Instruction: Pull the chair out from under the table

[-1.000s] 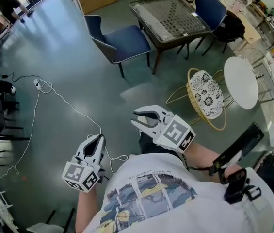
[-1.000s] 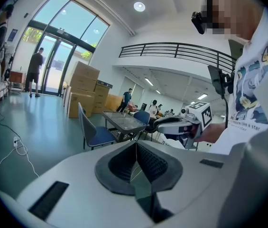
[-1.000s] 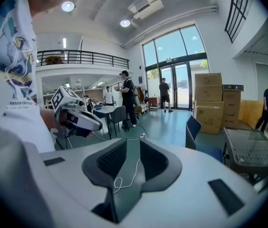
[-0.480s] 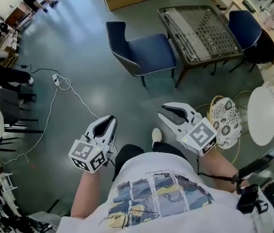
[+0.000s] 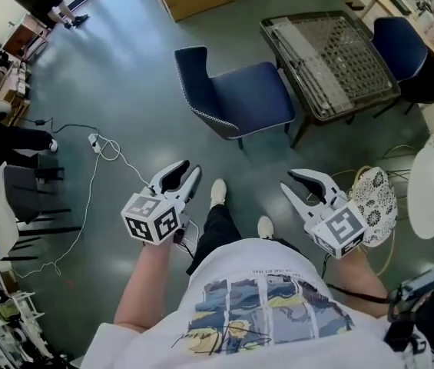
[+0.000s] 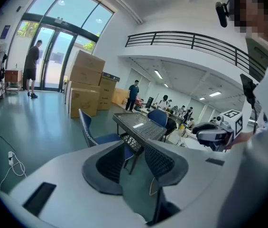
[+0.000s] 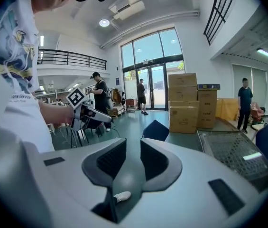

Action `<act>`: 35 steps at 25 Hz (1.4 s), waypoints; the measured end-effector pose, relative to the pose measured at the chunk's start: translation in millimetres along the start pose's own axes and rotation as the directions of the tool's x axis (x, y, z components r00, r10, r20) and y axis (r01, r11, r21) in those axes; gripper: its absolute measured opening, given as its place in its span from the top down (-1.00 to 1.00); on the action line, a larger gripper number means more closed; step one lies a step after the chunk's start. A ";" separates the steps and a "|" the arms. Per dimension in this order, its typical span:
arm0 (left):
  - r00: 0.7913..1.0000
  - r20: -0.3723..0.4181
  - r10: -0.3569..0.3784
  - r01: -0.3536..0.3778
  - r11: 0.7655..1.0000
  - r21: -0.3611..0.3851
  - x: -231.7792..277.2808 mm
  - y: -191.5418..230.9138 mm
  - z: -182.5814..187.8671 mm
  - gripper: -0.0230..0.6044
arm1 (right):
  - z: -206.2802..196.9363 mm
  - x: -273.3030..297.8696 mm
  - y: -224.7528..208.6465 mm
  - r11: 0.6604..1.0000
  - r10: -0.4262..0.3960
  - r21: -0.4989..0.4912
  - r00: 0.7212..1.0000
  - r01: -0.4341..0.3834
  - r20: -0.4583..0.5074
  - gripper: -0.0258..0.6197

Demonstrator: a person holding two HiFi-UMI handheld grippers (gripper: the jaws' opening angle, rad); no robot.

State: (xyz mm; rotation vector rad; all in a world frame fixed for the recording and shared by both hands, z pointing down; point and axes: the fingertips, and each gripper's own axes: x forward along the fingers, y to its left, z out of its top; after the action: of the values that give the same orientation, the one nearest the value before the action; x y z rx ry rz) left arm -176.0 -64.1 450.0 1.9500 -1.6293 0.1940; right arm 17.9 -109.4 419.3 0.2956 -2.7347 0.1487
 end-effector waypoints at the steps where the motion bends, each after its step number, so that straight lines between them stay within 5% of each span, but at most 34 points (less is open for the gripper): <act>1: 1.000 -0.014 -0.008 0.008 1.000 -0.001 10.2 14.7 6.2 0.55 | 5.0 8.7 -6.4 1.000 -0.025 0.006 1.000 0.025 -0.002 0.68; 7: 0.992 -0.120 -0.035 0.034 0.999 -0.009 71.5 109.3 39.9 0.45 | 40.6 63.5 -30.0 0.988 -0.152 0.036 0.988 0.152 0.003 0.61; 13: 0.974 -0.224 0.013 -0.025 0.998 -0.050 143.9 203.7 59.5 0.34 | 59.0 93.5 -42.1 0.959 -0.271 0.078 0.962 0.273 -0.026 0.61; 21: 0.917 -0.392 0.071 -0.126 0.985 -0.115 241.5 281.8 41.6 0.22 | 54.5 86.7 -56.0 0.877 -0.448 0.164 0.892 0.452 -0.062 0.61; 29: 0.874 -0.482 0.069 -0.180 0.965 -0.189 296.8 305.7 19.9 0.20 | 46.1 72.1 -56.6 0.801 -0.546 0.218 0.830 0.557 -0.111 0.61; 35: 0.863 -0.500 0.072 -0.227 0.940 -0.257 304.1 305.4 10.2 0.25 | 41.3 65.1 -53.6 0.782 -0.563 0.237 0.816 0.577 -0.130 0.61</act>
State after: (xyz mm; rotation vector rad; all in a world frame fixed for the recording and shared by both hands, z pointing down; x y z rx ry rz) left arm -391.3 -353.5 686.2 1.3930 -1.3749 0.4278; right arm -43.9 -179.5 409.8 1.1630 -2.4354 0.3483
